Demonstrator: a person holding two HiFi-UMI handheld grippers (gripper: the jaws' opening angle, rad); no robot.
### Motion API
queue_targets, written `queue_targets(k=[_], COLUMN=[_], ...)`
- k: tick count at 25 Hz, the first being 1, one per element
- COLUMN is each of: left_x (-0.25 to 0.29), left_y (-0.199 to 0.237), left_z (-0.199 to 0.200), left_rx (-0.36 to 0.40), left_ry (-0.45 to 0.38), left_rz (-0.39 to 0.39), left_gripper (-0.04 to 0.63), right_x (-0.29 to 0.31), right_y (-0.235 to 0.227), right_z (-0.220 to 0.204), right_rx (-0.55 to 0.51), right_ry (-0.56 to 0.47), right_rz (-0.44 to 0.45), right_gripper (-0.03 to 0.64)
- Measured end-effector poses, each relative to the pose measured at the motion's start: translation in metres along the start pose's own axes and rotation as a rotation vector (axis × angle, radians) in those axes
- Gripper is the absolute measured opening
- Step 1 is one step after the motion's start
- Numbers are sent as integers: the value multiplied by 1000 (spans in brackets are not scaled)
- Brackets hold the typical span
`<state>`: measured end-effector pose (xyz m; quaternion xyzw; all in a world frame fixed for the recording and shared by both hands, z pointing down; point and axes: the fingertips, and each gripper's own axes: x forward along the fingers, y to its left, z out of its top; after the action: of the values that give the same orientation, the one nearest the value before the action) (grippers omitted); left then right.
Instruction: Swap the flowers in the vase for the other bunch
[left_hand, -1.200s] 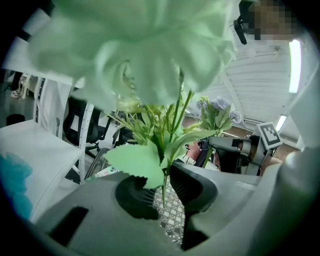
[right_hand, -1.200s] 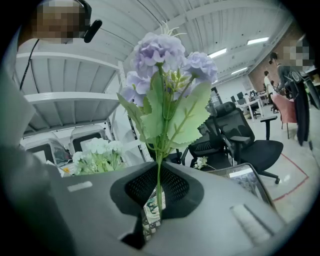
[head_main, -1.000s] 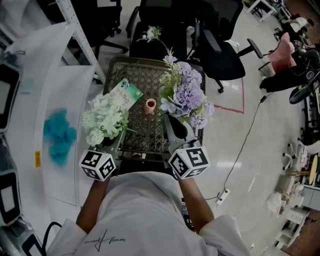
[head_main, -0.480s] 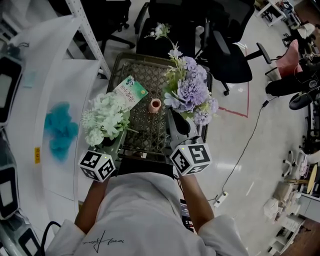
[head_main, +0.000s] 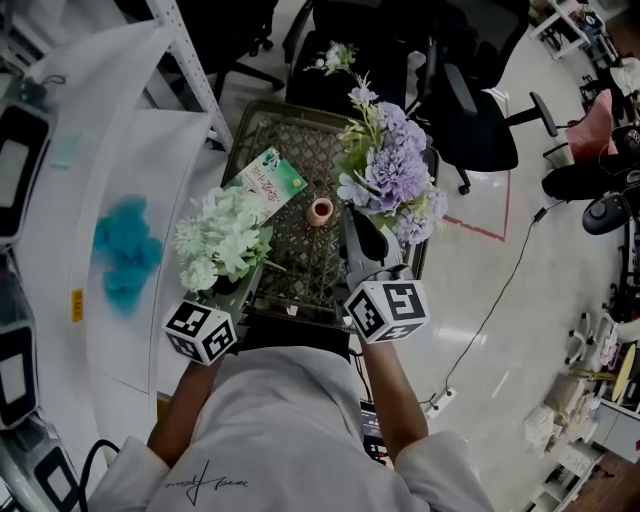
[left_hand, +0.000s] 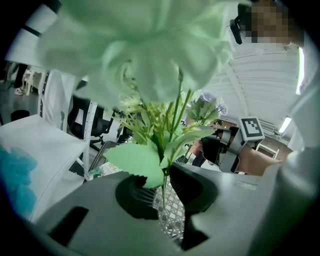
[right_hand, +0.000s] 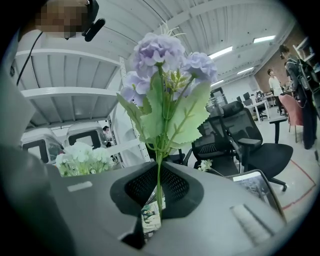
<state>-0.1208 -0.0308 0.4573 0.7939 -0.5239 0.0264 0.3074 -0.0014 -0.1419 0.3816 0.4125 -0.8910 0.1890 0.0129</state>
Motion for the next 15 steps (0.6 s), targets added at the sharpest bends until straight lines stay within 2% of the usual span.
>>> queue_targets(k=[15], left_x=[-1], left_y=[8], left_z=[-10], left_rx=[-17], left_ry=[29], left_rz=[31], left_gripper=[71], right_x=[31], right_y=[-16], right_z=[-3], right_rx=[-31], right_ry=[14], right_rz=[5], right_gripper=[20])
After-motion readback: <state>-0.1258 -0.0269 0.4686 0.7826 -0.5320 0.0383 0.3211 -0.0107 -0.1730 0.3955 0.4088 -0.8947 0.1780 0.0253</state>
